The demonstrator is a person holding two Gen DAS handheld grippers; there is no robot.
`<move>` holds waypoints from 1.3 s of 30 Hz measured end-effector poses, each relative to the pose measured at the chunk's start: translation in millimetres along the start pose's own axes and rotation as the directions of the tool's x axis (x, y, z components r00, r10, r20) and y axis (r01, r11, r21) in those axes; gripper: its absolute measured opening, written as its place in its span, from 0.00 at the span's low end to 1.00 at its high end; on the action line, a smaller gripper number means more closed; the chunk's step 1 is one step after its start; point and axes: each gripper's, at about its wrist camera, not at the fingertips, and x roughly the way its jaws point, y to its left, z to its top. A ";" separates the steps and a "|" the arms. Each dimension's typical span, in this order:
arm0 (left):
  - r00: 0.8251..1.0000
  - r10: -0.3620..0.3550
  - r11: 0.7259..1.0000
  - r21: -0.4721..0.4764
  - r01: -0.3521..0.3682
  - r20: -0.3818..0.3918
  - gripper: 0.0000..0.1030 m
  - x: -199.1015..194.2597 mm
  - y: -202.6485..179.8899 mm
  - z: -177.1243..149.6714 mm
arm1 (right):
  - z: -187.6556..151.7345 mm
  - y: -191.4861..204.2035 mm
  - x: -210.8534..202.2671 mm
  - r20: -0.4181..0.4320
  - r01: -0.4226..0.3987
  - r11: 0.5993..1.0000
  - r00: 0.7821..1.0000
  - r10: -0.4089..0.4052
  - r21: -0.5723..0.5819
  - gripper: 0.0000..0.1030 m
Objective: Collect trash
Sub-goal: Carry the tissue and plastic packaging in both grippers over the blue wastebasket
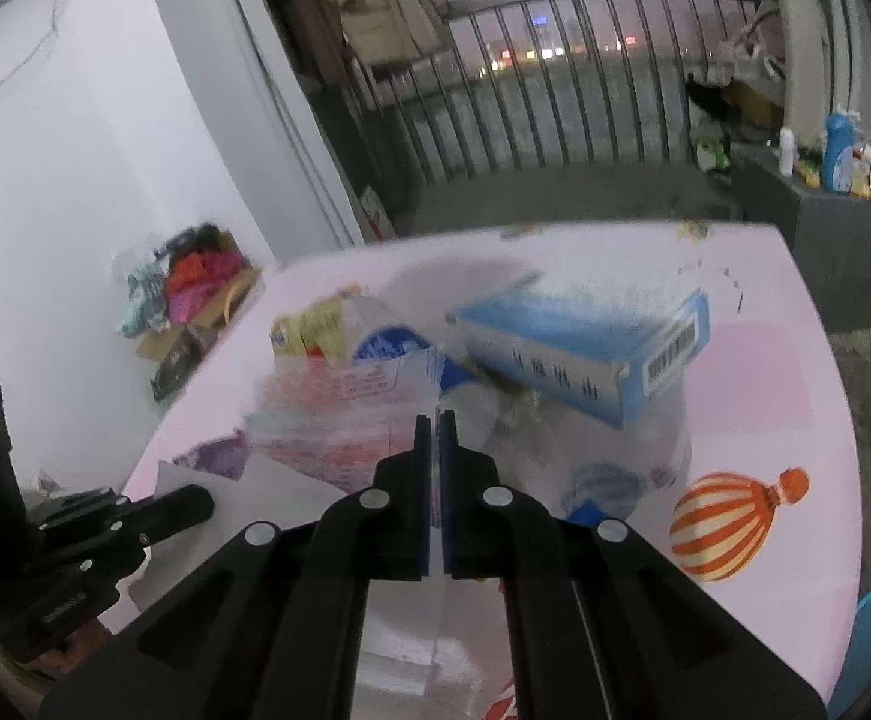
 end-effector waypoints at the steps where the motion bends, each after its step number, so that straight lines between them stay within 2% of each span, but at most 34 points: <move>1: 1.000 -0.003 1.000 -0.001 0.003 0.010 0.00 -2.9 -0.6 1.9 | 2.0 0.9 -2.8 0.016 0.003 1.000 1.000 -0.003 -0.003 0.03; 9: 0.992 -0.045 0.999 0.022 0.043 0.122 0.00 -36.3 -10.4 27.2 | 17.2 0.2 -48.4 0.168 0.051 0.999 0.985 -0.049 -0.009 0.02; 14: 0.975 -0.081 0.993 0.104 0.060 0.208 0.00 -59.3 -33.8 42.5 | 23.5 -4.3 -90.7 0.271 0.097 0.995 0.958 -0.096 0.008 0.02; 21: 0.957 -0.162 0.981 0.143 0.130 0.242 0.00 -80.6 -66.3 65.5 | 10.5 -25.4 -157.7 0.375 0.178 0.982 0.908 -0.187 0.059 0.02; 24: 0.948 -0.215 0.969 0.169 0.178 0.236 0.00 -82.8 -89.7 74.8 | -0.4 -41.6 -188.8 0.406 0.212 0.972 0.883 -0.234 0.099 0.02; 27: 0.937 -0.289 0.951 0.169 0.258 0.195 0.00 -72.3 -118.5 83.9 | -18.9 -62.8 -219.7 0.421 0.249 0.956 0.859 -0.292 0.155 0.02; 30: 0.913 -0.385 0.918 0.160 0.363 0.135 0.00 -51.9 -155.9 87.9 | -43.3 -89.9 -251.3 0.418 0.284 0.933 0.837 -0.354 0.220 0.02; 33: 0.893 -0.442 0.888 0.184 0.422 0.088 0.00 -29.8 -198.6 84.1 | -69.1 -120.4 -280.1 0.390 0.321 0.902 0.821 -0.418 0.290 0.02; 35: 0.889 -0.454 0.878 0.202 0.434 0.062 0.00 -15.9 -222.6 79.5 | -84.4 -140.8 -291.6 0.359 0.312 0.890 0.831 -0.426 0.333 0.02; 37: 0.891 -0.453 0.875 0.211 0.436 0.038 0.00 -3.2 -237.3 73.8 | -105.7 -162.1 -291.4 0.299 0.285 0.879 0.862 -0.409 0.381 0.02; 39: 0.900 -0.435 0.880 0.212 0.424 0.005 0.00 10.6 -246.4 66.3 | -124.0 -173.7 -276.3 0.237 0.259 0.875 0.896 -0.376 0.410 0.04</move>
